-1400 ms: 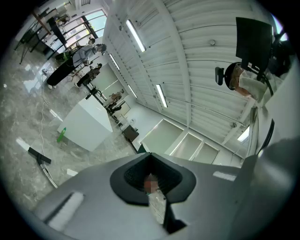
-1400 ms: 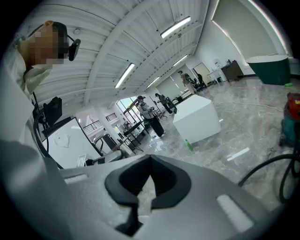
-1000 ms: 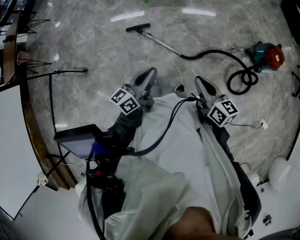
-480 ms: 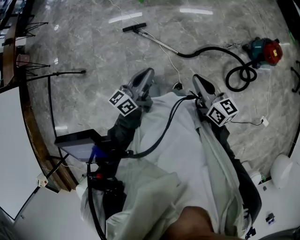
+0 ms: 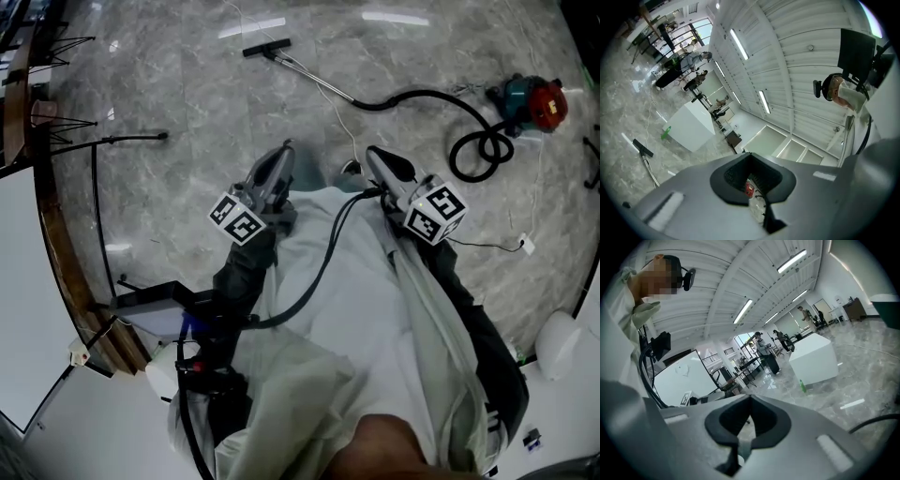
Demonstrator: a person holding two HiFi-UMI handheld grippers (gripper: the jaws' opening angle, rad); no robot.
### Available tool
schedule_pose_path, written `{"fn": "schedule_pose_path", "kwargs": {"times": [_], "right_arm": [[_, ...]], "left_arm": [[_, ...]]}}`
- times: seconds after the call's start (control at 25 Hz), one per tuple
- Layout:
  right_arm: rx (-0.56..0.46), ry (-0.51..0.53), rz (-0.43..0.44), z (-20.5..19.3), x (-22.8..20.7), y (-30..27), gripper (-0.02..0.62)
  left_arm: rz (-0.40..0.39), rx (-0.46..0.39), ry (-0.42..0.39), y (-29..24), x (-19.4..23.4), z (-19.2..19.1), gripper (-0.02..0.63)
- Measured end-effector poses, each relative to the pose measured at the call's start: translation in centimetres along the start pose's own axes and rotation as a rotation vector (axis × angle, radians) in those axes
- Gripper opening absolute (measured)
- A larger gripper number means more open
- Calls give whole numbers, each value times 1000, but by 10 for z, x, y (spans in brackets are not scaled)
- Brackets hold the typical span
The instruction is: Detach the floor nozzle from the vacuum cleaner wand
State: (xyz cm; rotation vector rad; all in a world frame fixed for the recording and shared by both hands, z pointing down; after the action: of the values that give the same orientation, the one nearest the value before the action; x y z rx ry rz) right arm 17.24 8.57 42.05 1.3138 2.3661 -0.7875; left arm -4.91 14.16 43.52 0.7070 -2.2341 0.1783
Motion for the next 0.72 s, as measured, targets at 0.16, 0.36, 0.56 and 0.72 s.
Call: {"fn": "schedule_pose_path", "kwargs": {"times": [0.16, 0.36, 0.56, 0.72], "right_arm": [[16, 51, -34, 0, -4, -4, -2], [78, 224, -163, 13, -39, -68, -2], [261, 430, -216, 12, -77, -177, -2], [385, 519, -228, -7, -115, -283, -2]], "left_arm": [[30, -46, 23, 10, 5, 0, 5], [50, -55, 79, -12, 66, 17, 5], [88, 26, 78, -45, 155, 58, 5], [130, 91, 45, -67, 235, 93, 5]]}}
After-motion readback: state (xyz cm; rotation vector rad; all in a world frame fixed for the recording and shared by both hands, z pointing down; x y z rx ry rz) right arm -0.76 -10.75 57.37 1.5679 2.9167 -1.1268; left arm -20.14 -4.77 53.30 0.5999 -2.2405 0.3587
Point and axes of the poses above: the fingertips, and each gripper's own axes: y backward along the fingers, x to its left, z out of its top, the point moved 5 cm from there along y, backward along the fingers, and after that the axes turned 5 degrees about -z, right-handed, at the moved point
